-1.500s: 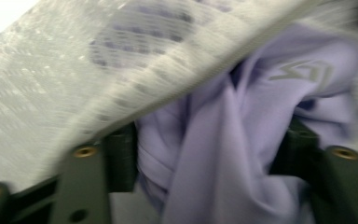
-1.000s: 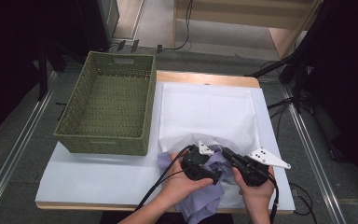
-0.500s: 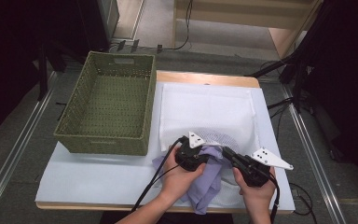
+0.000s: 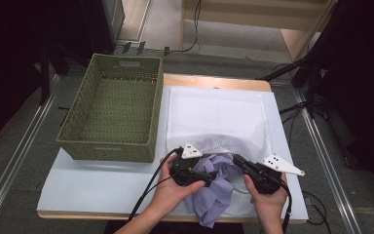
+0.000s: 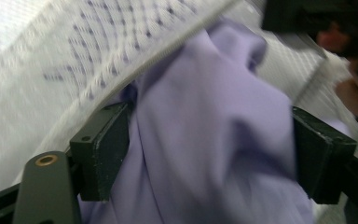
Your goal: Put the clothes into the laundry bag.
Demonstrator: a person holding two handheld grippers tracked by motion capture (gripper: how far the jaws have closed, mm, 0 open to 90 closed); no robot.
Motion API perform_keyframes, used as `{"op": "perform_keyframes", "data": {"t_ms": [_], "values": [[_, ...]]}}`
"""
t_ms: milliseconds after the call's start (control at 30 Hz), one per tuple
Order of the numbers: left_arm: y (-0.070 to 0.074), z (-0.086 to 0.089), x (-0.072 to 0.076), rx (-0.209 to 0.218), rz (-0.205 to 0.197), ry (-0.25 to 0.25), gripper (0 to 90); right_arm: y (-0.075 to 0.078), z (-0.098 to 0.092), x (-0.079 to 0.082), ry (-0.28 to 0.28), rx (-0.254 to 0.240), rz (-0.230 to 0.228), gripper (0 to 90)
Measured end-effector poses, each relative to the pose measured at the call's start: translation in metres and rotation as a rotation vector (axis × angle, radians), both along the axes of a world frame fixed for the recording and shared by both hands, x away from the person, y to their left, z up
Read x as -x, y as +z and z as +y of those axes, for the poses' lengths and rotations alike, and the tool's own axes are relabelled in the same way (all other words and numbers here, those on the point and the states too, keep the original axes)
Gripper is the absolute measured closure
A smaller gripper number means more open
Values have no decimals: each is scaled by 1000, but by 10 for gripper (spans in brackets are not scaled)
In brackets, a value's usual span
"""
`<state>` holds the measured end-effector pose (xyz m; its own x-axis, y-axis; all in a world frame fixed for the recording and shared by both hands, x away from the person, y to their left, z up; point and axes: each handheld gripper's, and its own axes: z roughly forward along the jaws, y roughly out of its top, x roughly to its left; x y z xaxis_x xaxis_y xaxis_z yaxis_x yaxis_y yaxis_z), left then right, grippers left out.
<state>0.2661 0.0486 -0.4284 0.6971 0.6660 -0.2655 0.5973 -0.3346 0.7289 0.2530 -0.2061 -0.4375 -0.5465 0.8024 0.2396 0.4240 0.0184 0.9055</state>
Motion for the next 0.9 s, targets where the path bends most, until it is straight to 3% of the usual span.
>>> {"op": "perform_keyframes", "data": {"t_ms": [100, 167, 300, 367, 433, 500, 533, 667, 733, 767, 833, 900], "values": [[-9, -2, 8, -52, 29, -29, 194, 0, 1, 0, 1, -3, -2, 894], [-17, -9, 9, -150, 52, -37, 192, 0, 3, 0, 2, -3, 3, 894], [-26, -21, 5, -200, 61, -16, 322, 2, 8, 2, 16, 1, -5, 895], [-25, -27, 3, -202, 45, -18, 526, 4, 10, 4, 24, -2, -10, 894], [-22, -31, -3, -160, 52, -32, 705, 7, 11, 5, 25, -10, -15, 894], [-15, -34, -9, -100, 65, -25, 788, 9, 10, 6, 27, -19, -20, 894], [-10, -34, -12, -71, 47, -16, 803, 10, 10, 7, 29, -25, -22, 894], [3, -37, -16, 51, -80, 52, 804, 17, 9, 9, 33, -42, -46, 894], [-3, -41, -20, 10, -132, 96, 759, 19, 9, 9, 36, -47, -48, 894], [-11, -43, -26, -16, -98, 101, 708, 18, 9, 9, 35, -45, -41, 894], [-28, -45, -35, -61, 20, 76, 554, 14, 8, 8, 33, -36, -31, 894], [-30, -41, -29, -65, 11, 52, 466, 11, 6, 6, 26, -33, -19, 894]]}}
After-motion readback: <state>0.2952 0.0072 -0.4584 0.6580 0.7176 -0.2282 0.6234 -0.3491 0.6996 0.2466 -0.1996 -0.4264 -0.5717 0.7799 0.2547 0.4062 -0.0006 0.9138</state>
